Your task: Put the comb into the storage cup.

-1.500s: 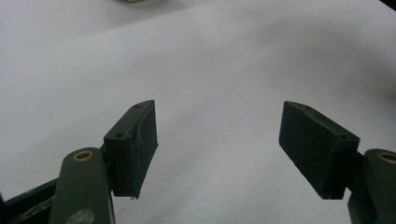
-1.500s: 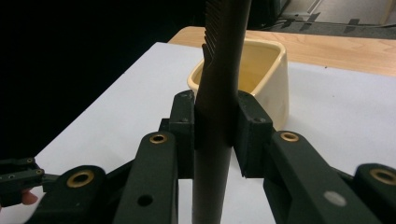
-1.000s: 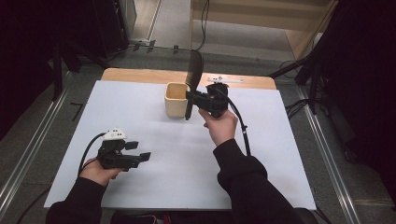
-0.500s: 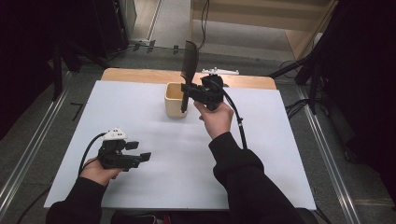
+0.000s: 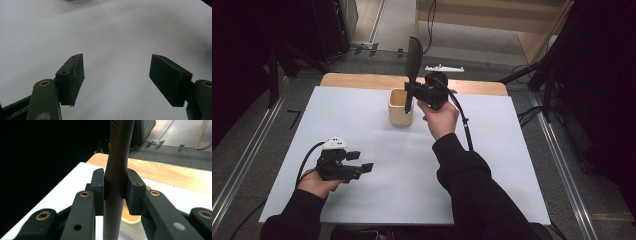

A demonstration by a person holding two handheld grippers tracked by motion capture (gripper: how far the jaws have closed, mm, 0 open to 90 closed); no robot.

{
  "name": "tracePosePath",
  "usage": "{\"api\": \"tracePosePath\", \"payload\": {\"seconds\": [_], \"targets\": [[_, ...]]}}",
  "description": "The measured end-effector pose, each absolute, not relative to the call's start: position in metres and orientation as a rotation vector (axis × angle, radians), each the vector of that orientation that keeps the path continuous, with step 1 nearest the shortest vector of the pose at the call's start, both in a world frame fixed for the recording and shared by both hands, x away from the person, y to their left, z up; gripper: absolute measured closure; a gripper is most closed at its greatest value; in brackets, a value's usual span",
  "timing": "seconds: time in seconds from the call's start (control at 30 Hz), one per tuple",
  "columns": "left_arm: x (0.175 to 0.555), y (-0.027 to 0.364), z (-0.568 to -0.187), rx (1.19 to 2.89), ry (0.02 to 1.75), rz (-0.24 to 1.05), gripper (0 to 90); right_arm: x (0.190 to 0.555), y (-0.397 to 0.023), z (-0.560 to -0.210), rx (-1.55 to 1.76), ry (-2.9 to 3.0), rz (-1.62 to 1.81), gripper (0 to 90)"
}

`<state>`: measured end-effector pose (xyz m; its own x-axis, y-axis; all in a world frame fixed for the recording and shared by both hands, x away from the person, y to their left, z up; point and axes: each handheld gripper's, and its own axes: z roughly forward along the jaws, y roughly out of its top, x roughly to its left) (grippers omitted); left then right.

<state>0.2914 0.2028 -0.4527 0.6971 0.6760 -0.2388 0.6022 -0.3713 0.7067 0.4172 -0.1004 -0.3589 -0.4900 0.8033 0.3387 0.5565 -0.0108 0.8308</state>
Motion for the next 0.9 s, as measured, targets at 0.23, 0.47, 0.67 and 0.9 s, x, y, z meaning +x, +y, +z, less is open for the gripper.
{"api": "tracePosePath", "payload": {"seconds": [0.23,0.47,0.67,0.9], "targets": [[0.292,0.203,-0.453,2.088,0.972,0.106,28.5,0.426,-0.1,-0.354,1.44,2.017,1.491,70.0],[0.291,0.202,-0.454,2.09,0.974,0.109,28.5,0.432,-0.099,-0.349,1.436,2.002,1.474,70.0],[0.292,0.201,-0.454,2.097,0.966,0.102,28.4,0.438,-0.098,-0.349,1.447,1.994,1.469,70.0],[0.291,0.201,-0.454,2.093,0.966,0.101,28.5,0.443,-0.092,-0.346,1.435,1.991,1.46,70.0]]}}
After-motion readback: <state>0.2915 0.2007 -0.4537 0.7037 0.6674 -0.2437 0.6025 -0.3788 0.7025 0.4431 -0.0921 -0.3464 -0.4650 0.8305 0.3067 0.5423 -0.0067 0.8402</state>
